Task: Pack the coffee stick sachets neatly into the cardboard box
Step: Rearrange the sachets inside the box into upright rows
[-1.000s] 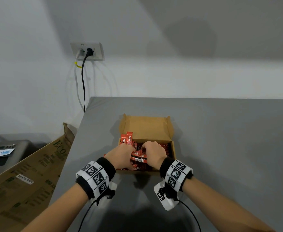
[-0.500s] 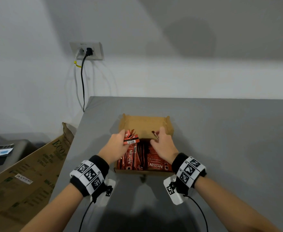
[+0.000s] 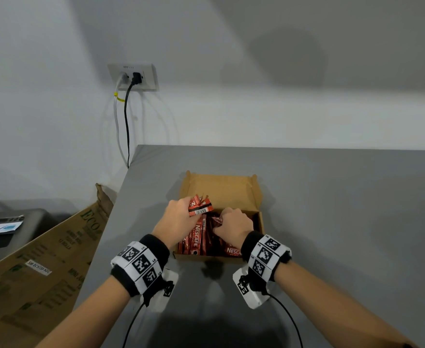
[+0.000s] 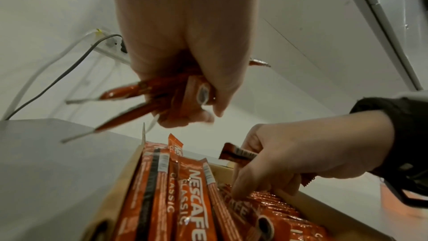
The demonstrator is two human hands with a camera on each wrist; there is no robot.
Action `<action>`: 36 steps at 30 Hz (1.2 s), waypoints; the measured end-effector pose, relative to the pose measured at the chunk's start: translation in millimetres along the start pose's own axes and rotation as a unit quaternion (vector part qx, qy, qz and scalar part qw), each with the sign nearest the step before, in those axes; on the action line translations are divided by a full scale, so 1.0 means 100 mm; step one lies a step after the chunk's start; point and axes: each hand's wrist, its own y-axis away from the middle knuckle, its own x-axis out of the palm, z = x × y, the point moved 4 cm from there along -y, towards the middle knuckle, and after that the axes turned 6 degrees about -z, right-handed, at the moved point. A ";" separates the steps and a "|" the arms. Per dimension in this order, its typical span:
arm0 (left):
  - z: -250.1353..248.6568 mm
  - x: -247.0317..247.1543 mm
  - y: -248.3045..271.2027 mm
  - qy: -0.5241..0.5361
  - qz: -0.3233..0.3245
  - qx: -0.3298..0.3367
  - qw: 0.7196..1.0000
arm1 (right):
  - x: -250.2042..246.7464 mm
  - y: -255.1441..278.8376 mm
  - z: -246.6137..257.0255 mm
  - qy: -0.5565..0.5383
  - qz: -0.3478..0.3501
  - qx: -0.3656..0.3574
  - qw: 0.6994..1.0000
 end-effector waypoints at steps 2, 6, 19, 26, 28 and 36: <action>0.03 -0.02 -0.01 -0.001 -0.012 -0.002 1.000 | -0.04 -0.01 -0.02 -0.038 -0.018 -0.001 0.999; 0.06 -0.05 -0.01 0.016 -0.030 -0.008 0.999 | -0.20 -0.01 -0.11 -0.181 -0.079 -0.043 0.979; -0.26 0.11 0.03 0.216 -0.038 -0.010 0.976 | -0.32 0.24 -0.29 -0.397 -0.023 -0.145 0.906; -0.25 0.16 0.06 0.240 -0.012 -0.021 0.970 | -0.41 0.23 -0.41 -0.305 -0.097 -0.168 0.932; -0.25 0.19 0.07 0.249 -0.008 -0.022 0.968 | -0.43 0.25 -0.39 -0.294 -0.103 -0.175 0.934; -0.07 0.15 -0.08 0.065 -0.025 -0.001 0.998 | -0.40 0.24 -0.70 -0.272 -0.181 -0.101 0.940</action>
